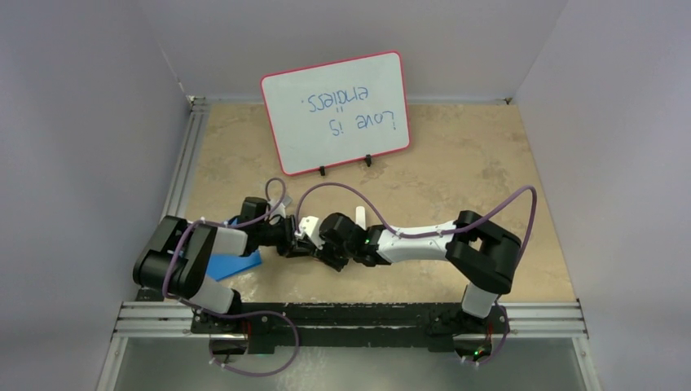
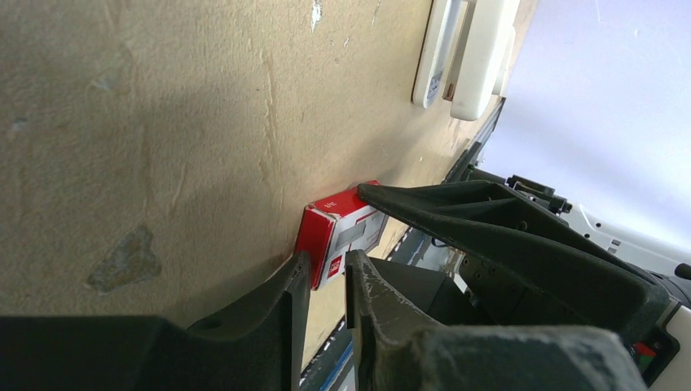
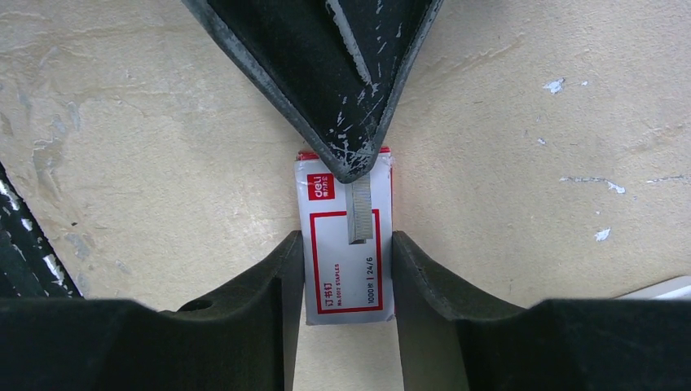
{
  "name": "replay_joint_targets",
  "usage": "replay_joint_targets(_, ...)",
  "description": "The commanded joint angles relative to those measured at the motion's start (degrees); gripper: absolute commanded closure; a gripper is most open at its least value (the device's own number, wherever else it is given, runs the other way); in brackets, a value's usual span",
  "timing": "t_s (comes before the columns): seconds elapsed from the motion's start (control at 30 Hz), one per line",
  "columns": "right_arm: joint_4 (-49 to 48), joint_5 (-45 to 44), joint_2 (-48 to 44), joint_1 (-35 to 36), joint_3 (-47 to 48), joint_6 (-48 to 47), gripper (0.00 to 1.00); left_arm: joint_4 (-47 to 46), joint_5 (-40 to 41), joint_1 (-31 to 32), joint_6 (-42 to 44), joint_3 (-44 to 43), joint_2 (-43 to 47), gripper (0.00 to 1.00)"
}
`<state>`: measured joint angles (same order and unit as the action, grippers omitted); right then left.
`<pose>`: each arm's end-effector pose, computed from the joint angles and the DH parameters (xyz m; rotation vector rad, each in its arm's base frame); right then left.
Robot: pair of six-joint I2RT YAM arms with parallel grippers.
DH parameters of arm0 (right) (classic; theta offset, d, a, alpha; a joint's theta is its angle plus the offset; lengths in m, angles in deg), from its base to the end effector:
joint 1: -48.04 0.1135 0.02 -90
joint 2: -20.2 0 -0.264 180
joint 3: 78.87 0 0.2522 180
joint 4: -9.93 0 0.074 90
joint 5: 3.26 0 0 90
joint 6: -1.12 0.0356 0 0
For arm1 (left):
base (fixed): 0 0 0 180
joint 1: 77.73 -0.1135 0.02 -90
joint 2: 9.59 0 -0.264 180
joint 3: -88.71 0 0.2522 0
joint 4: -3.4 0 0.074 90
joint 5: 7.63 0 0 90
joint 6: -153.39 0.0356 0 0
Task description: Load the staples into the stapler
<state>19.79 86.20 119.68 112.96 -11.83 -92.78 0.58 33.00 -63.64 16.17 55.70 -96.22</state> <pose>0.1518 0.3236 0.1648 -1.3344 1.9568 0.5220 0.2024 -0.0787 0.0987 -0.3319 2.6018 -1.4934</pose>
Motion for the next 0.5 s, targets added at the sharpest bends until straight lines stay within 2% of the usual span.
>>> replay_joint_targets(0.0, -2.35, -0.77, -0.24, 0.11, 1.73, 0.08, 0.59, -3.84, -2.35, 0.98, 0.03, 0.0, -0.45, 0.79)
replay_joint_targets(0.47, -7.7, -2.94, 2.54, 0.2, 2.45, 0.95, 0.6, -5.26, -2.46, 1.91, -1.38, 0.35, -2.4, 0.79)
